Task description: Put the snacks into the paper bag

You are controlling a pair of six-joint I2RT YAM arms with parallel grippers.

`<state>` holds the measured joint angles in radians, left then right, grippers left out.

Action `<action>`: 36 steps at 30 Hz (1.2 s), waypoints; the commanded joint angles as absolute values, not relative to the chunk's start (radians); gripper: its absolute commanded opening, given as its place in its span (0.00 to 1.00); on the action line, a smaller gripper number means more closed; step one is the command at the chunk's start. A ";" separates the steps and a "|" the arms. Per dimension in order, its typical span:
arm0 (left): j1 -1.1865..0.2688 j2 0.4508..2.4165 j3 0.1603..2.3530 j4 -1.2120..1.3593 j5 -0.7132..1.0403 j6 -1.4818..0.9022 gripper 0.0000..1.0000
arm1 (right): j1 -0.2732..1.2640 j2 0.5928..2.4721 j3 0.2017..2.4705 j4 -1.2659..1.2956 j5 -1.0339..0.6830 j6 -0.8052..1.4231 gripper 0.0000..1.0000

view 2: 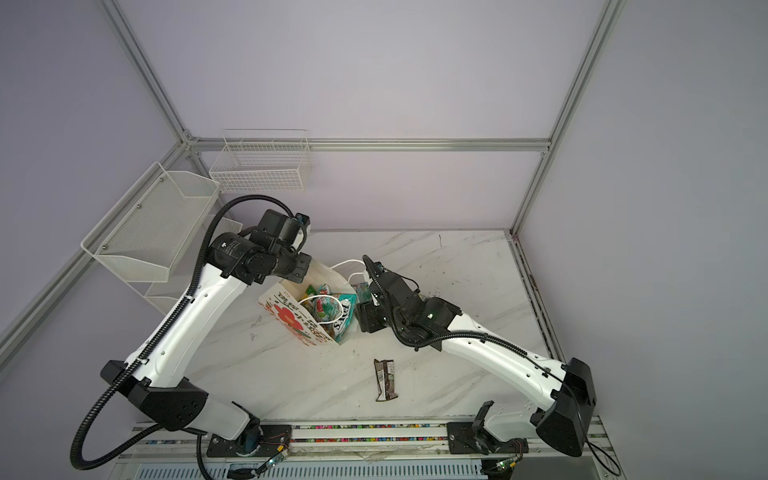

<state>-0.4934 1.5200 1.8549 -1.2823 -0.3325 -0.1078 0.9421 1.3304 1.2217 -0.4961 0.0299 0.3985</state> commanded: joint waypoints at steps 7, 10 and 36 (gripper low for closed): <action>-0.494 1.500 1.919 -1.270 -0.330 -0.090 0.00 | 0.938 1.368 1.190 -0.437 0.015 0.459 0.46; -0.494 1.500 1.917 -1.270 -0.330 -0.091 0.00 | 0.937 1.402 1.178 -0.414 0.005 0.476 0.41; -0.474 1.480 1.784 -1.218 -0.326 -0.093 0.00 | 0.902 1.469 1.373 -0.389 -0.122 0.452 0.00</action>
<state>-0.4808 1.5112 1.8206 -1.2629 -0.3405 -0.1081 0.9100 1.4582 1.3613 -0.4561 -0.0780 0.4629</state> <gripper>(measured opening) 0.047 0.047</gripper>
